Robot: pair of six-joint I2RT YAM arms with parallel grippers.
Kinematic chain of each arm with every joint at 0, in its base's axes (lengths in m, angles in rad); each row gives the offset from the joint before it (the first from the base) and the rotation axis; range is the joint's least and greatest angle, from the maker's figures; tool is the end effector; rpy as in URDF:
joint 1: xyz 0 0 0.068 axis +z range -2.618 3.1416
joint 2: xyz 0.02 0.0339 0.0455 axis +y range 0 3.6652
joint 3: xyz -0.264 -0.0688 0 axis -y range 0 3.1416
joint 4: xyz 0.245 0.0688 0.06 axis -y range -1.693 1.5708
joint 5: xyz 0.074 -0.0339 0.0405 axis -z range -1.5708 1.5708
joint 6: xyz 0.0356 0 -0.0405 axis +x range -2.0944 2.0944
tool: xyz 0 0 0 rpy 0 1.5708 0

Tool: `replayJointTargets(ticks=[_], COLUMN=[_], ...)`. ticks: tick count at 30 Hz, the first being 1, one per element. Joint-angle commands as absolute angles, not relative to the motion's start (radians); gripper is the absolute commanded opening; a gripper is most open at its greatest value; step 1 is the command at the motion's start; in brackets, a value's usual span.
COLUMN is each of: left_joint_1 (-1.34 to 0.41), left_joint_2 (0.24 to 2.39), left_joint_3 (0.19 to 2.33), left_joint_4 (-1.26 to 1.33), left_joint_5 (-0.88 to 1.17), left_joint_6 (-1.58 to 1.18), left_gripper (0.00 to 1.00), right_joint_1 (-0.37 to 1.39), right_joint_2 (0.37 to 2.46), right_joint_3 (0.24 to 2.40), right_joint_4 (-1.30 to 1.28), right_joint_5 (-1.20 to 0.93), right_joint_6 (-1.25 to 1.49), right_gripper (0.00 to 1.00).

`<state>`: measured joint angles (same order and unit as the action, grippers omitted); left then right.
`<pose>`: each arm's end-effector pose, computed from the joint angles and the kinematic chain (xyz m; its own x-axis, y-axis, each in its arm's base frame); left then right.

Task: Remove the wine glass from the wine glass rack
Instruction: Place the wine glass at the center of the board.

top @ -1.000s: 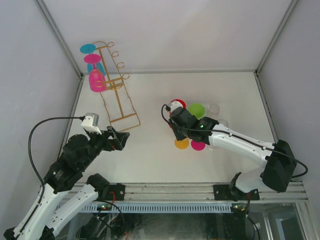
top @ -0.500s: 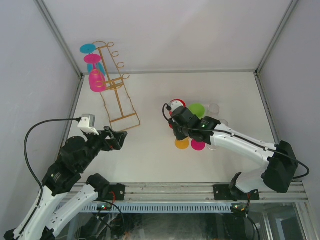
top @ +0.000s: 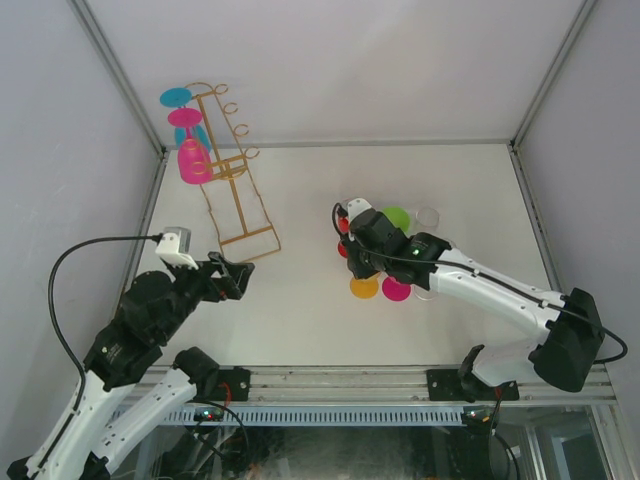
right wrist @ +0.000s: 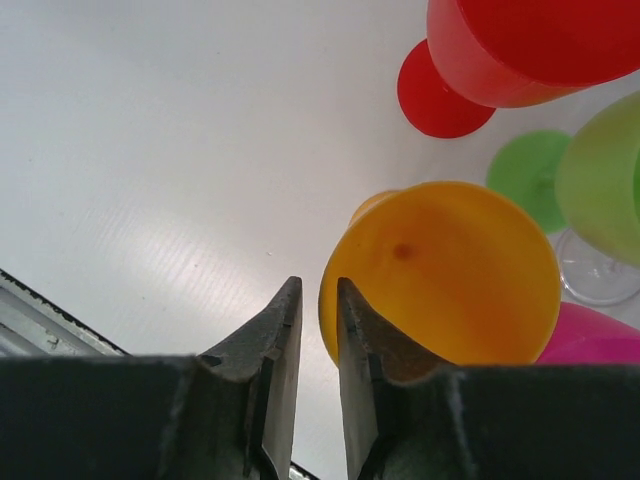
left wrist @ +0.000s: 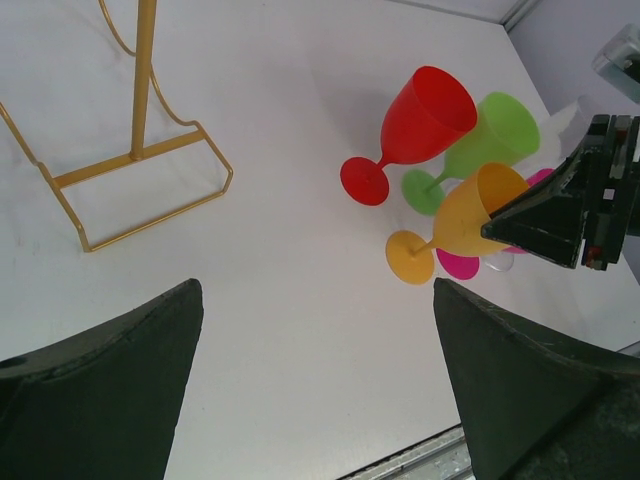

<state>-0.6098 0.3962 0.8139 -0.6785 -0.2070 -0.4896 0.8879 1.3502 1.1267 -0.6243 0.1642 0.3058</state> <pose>0.0708 -0.0405 0.3415 -0.3736 -0.3004 -0.8776 0.2516 0.8778 -0.4076 0.1854 0.2187 0.2935 -0.6611 -0.3420 -0.6678 -0.5223 0.8488 0.0823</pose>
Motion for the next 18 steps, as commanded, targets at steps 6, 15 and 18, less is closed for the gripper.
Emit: replayJointTargets(ticks=[6,15,18], left_joint_1=[-0.603,-0.598,-0.583], left_joint_2=[0.472,0.655,0.691], left_joint_3=[0.981,1.278,1.352], left_joint_4=[-0.722,-0.837,-0.835], left_joint_5=[-0.2,-0.27,-0.252], left_joint_6=[-0.431,-0.334,-0.341], left_gripper=[1.0,1.0,1.0], right_joint_1=[0.85,0.817,0.811], right_joint_2=[1.26,1.091,1.017], right_joint_3=[1.177,1.181,1.169], right_joint_4=[-0.612,-0.602,-0.592], right_joint_5=[0.034,0.014,0.004], right_joint_6=[0.358,0.412,0.421], right_gripper=[0.24,0.48,0.54])
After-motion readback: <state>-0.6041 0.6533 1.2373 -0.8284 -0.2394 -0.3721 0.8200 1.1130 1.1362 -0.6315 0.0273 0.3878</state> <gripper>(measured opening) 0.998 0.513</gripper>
